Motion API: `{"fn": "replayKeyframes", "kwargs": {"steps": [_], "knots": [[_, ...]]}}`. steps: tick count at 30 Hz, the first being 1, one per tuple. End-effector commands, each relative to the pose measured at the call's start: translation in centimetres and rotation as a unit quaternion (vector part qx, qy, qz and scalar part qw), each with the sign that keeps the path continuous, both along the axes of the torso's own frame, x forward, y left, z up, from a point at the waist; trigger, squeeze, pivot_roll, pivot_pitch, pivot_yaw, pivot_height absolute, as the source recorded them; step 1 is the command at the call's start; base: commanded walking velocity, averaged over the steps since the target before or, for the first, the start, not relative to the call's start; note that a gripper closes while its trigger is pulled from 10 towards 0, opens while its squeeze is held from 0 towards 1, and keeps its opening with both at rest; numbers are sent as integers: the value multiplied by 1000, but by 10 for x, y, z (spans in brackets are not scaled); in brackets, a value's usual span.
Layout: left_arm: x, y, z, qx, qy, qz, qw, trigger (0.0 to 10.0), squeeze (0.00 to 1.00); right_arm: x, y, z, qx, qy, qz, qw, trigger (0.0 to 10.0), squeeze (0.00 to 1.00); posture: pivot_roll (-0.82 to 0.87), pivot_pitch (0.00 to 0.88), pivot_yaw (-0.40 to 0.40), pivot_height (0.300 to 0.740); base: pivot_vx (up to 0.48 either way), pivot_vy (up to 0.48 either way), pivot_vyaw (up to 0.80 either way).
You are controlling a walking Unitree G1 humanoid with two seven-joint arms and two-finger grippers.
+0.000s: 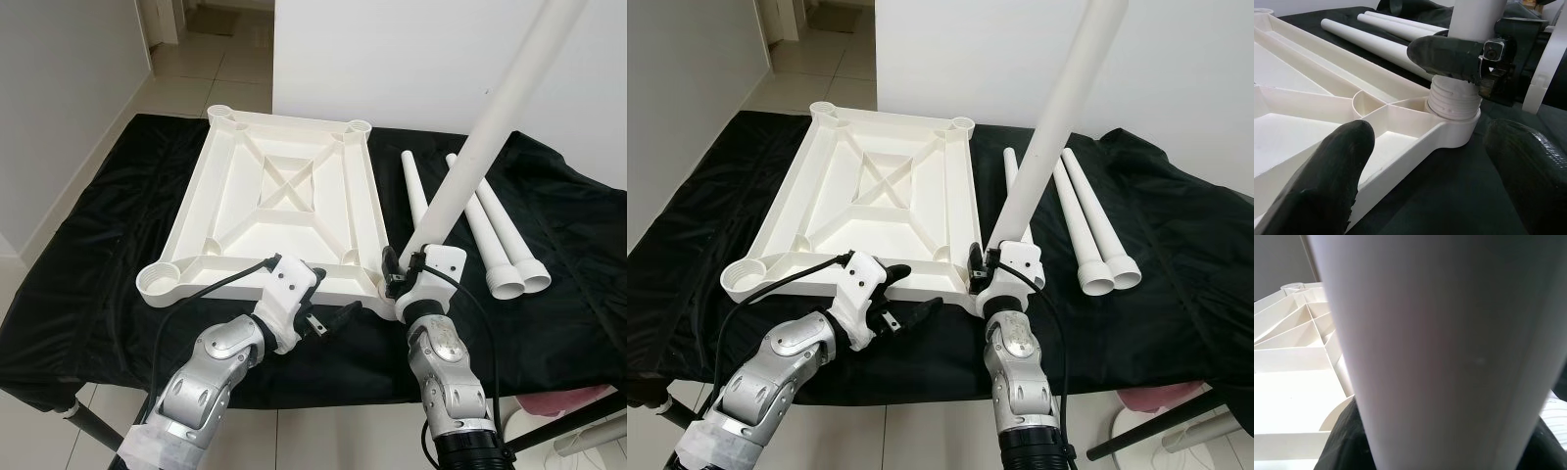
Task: Building children table
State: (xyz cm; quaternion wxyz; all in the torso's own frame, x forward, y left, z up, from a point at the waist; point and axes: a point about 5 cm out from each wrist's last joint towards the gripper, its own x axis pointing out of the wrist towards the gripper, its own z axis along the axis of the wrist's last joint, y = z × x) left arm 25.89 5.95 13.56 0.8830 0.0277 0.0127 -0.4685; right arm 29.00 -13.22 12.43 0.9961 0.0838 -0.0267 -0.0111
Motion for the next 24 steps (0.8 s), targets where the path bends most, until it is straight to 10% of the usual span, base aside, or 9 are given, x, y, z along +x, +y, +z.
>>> {"fn": "replayKeyframes", "kwargs": {"steps": [1,3,4,14,15,24], "knots": [[-3,-1,-1,1,4,-9,1000,10000,0,-6,11,-10,63,32,0,998,10000,0,26,0,-66,740,0,0,0],[-3,-1,-1,1,4,-8,1000,10000,0,-6,11,-10,62,30,1,998,10000,0,26,0,-66,740,0,0,0],[-3,-1,0,1,4,-8,1000,10000,0,-7,11,-8,67,23,7,997,10000,1000,26,0,-65,740,0,0,0],[-4,-2,0,1,6,-12,1000,10000,0,-8,-4,-2,45,-26,59,997,10000,1000,22,0,-58,740,0,0,0],[-4,-1,0,1,6,-12,1000,10000,0,-8,-7,-2,35,-26,68,997,10000,0,21,0,-57,740,0,0,0],[-3,-2,3,3,3,-12,1000,10000,0,-2,-22,-4,-33,-27,203,978,10000,0,18,0,-50,740,0,0,0]]}}
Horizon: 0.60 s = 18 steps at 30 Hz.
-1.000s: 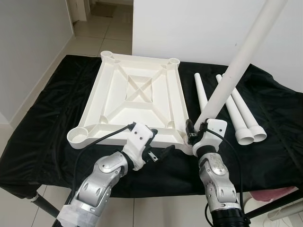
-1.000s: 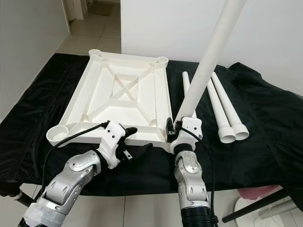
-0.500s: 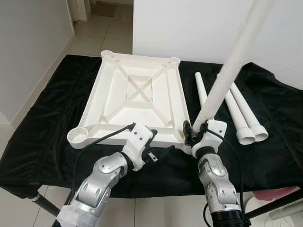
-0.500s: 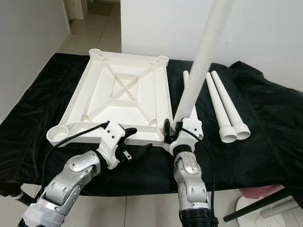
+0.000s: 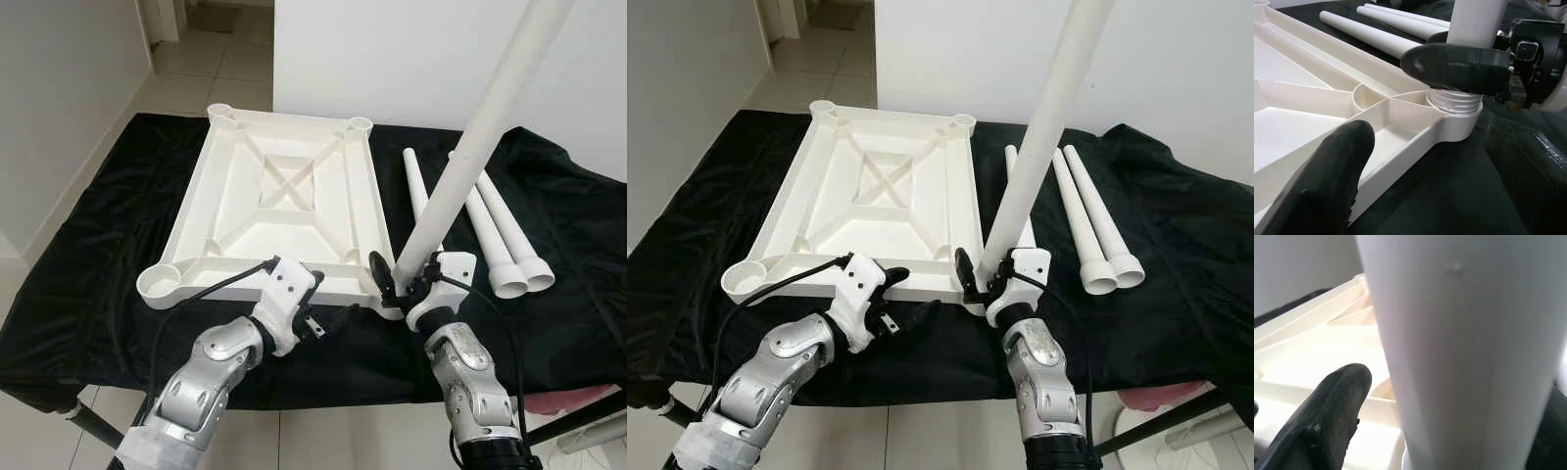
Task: Building children table
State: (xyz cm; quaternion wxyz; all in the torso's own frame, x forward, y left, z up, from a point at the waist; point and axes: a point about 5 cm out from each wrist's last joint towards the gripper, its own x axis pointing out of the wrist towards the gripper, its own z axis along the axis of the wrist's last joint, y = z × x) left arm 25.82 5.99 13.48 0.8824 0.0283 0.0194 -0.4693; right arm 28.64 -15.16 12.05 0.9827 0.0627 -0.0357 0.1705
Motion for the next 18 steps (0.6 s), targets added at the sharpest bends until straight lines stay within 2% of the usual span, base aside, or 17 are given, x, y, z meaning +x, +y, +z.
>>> {"fn": "replayKeyframes", "kwargs": {"steps": [1,3,12,13,14,15,16,17,18], "knots": [[-2,-2,4,-1,-3,-12,1000,10000,0,2,-4,0,-17,-5,41,999,10000,0,18,0,-50,740,0,0,0],[-2,-2,4,0,-4,-11,1000,10000,0,6,-9,2,-41,-15,74,996,10000,0,17,0,-47,740,0,0,0],[-1,-3,4,5,-4,-13,1000,10000,0,18,-18,6,-86,-14,127,988,9804,0,22,0,-49,740,0,0,0],[-3,-4,3,9,-2,-20,1000,10000,0,19,-19,6,-94,-11,137,986,4824,0,23,0,-50,740,0,0,0],[-5,-5,0,16,0,-28,999,10000,0,20,-21,4,-100,-6,146,984,3333,0,24,0,-51,740,0,0,0],[-5,-5,0,16,0,-28,999,10000,0,20,-21,4,-100,-6,146,984,3333,0,24,0,-51,740,0,0,0],[-6,-5,0,18,0,-30,999,10000,0,20,-22,4,-103,-5,148,984,2078,0,24,0,-51,740,0,0,0],[-6,-5,0,18,0,-30,999,10000,0,20,-22,4,-103,-5,148,984,2078,0,24,0,-51,740,0,0,0],[-7,-5,-1,24,-1,-34,999,10000,0,21,-24,2,-105,-2,149,983,0,0,25,0,-54,740,0,0,0]]}}
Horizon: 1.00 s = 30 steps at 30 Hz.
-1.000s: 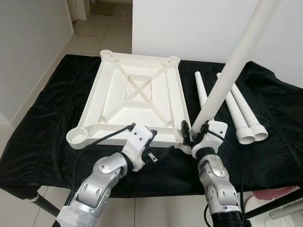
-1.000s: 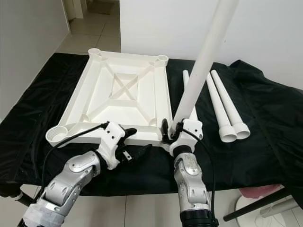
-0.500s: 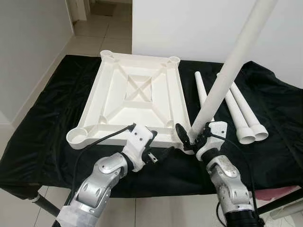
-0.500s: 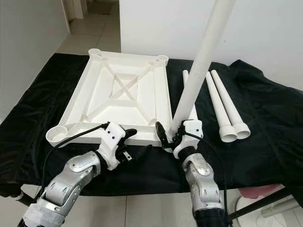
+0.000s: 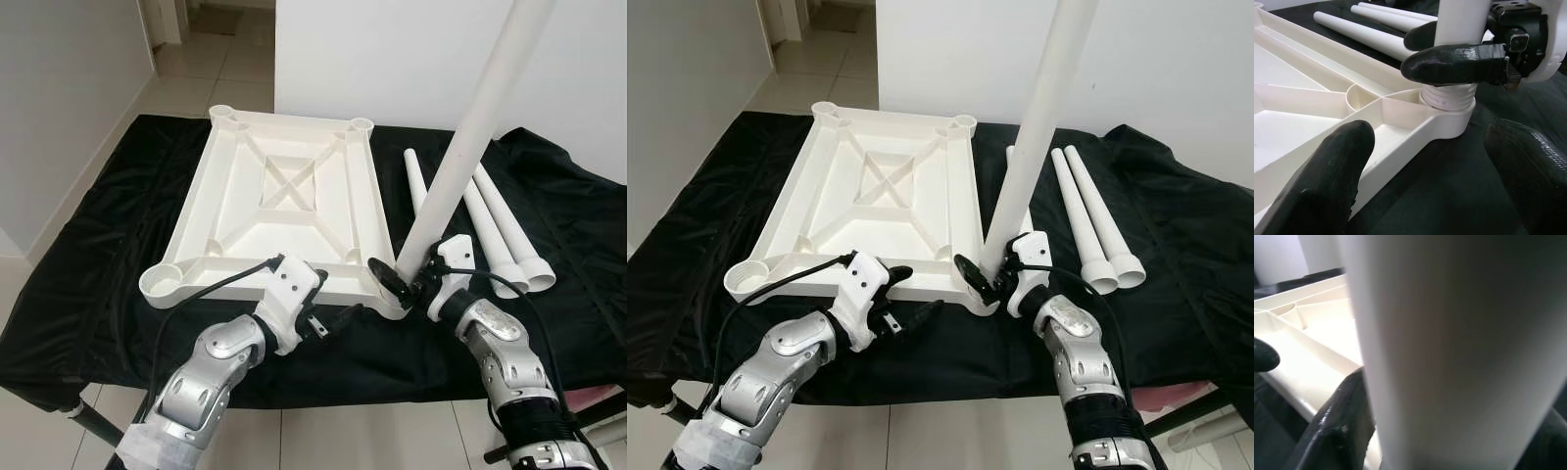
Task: Building children table
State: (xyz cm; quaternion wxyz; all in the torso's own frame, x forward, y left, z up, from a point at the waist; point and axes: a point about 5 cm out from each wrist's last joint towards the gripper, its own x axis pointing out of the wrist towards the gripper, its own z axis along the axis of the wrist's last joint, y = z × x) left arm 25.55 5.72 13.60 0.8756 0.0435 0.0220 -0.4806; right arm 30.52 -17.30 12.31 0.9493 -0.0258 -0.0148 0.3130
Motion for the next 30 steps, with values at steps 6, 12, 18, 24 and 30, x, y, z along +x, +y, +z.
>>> {"fn": "replayKeyframes", "kwargs": {"steps": [6,12,18,24,30], "knots": [[-5,-2,-4,17,1,-22,1000,10000,0,2,-10,-6,-12,9,1,1000,0,0,21,0,-54,740,0,0,0],[-4,-3,-3,16,0,-20,1000,10000,0,1,-13,-9,-1,16,-11,1000,4196,0,16,0,-52,740,0,0,0],[-3,-4,-2,15,-1,-23,1000,10000,0,0,-10,-11,33,27,-50,998,10000,0,9,0,-52,740,0,0,0],[-4,-5,-4,14,0,-21,1000,10000,0,-4,-2,-6,68,21,-105,992,10000,0,9,0,-59,740,0,0,0],[-5,-5,-5,14,1,-19,1000,10000,0,-14,15,-6,91,17,-154,984,10000,0,16,0,-63,740,0,0,0]]}}
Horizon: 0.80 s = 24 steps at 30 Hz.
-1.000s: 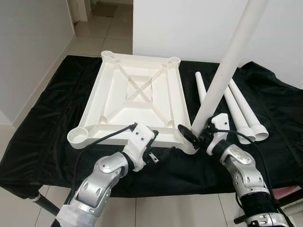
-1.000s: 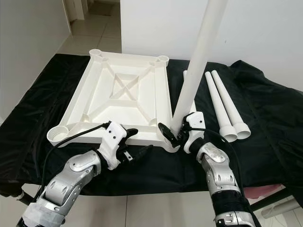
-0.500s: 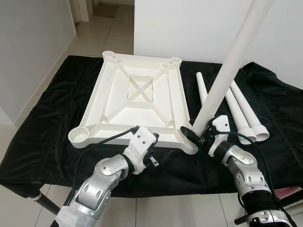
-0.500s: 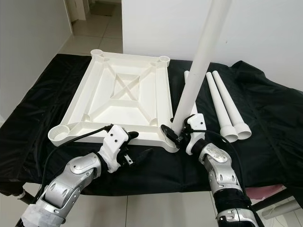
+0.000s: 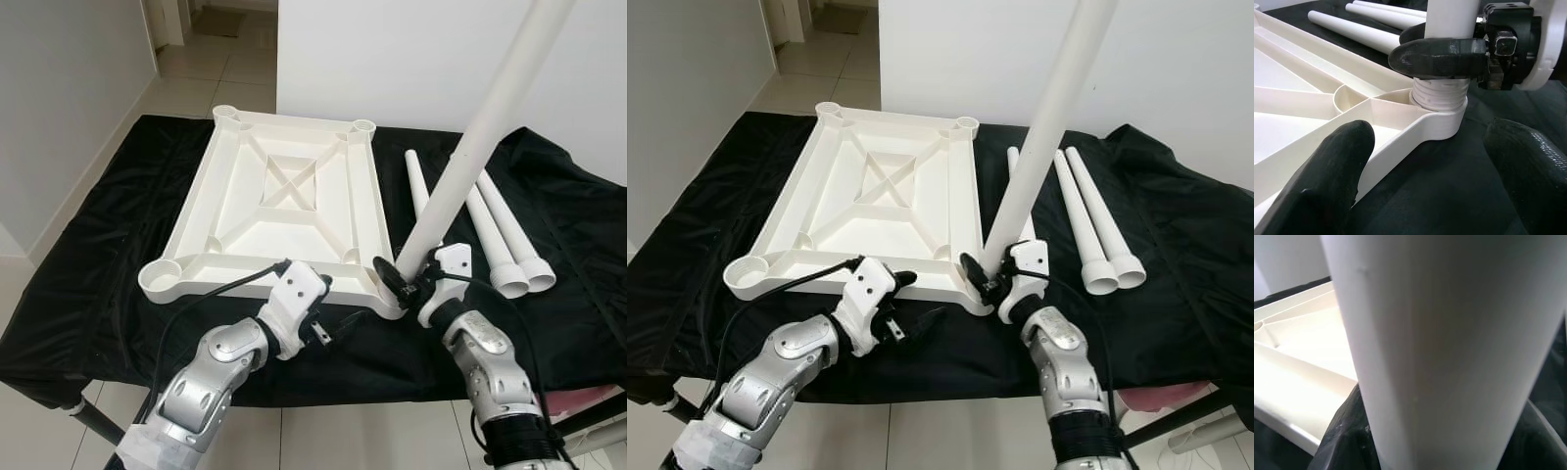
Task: Building children table
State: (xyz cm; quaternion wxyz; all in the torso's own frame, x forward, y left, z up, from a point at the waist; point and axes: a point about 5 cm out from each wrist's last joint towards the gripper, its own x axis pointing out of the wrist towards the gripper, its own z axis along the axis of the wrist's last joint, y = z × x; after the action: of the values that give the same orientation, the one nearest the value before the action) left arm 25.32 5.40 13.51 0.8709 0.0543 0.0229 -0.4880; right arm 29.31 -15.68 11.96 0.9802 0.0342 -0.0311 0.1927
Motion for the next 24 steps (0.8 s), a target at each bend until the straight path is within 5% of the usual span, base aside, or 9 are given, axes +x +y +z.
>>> {"fn": "replayKeyframes", "kwargs": {"steps": [1,6,14,24], "knots": [[-3,-1,-4,4,5,-10,1000,10000,0,-1,-1,-3,28,15,-31,999,10000,0,16,0,-63,740,0,0,0],[-3,1,-4,6,6,-5,1000,10000,0,-9,14,1,72,14,-147,986,10000,0,28,0,-73,740,0,0,0],[-5,3,-6,7,9,-2,1000,10000,0,-20,12,-2,81,27,-265,960,10000,0,29,0,-79,740,0,0,0],[-6,0,-9,8,11,-10,1000,10000,0,-21,5,0,64,20,-294,953,10000,0,17,0,-67,740,0,0,0]]}}
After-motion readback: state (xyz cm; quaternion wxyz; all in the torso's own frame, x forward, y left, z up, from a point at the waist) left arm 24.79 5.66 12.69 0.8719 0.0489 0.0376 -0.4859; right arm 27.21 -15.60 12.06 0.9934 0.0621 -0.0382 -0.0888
